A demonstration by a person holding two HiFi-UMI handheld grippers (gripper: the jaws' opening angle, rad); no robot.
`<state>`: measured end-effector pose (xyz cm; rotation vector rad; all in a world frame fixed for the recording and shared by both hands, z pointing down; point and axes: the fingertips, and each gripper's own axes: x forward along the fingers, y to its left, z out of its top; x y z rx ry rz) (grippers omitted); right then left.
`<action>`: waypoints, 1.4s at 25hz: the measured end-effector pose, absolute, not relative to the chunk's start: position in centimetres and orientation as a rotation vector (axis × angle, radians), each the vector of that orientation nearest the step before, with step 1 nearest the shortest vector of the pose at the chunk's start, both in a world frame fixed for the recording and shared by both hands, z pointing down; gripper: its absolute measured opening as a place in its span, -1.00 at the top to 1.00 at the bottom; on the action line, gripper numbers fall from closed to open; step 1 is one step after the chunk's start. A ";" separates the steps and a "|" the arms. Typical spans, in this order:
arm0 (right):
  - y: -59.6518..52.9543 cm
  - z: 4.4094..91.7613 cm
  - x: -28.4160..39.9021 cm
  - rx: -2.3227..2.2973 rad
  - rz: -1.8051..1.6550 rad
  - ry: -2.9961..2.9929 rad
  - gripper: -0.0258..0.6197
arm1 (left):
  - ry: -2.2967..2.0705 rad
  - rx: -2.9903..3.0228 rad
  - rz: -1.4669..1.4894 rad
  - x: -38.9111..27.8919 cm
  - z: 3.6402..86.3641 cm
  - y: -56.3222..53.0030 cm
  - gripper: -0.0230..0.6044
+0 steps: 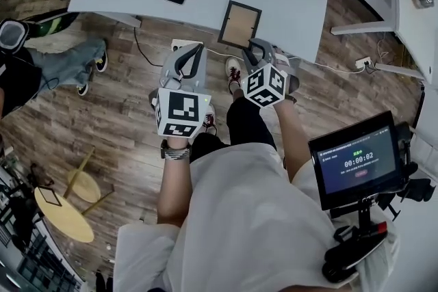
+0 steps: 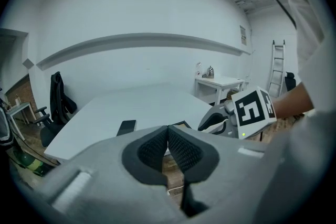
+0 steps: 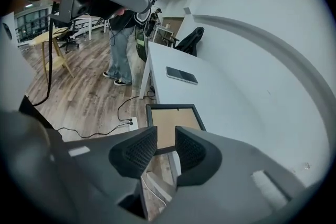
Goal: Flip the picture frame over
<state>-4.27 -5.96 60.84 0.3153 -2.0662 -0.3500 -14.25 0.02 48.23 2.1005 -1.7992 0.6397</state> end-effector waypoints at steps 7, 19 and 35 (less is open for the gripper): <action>-4.5 63.9 -5.5 0.241 -0.445 -1.985 0.47 | -1.753 2.072 0.583 -14.5 51.1 -0.2 0.91; -5.2 68.6 -4.6 0.280 -0.674 -1.856 0.42 | -1.726 2.051 0.573 -13.6 53.5 0.6 0.91; -6.6 69.2 -6.2 0.277 -0.836 -1.819 0.46 | -1.685 2.067 0.616 -12.9 54.2 1.3 0.91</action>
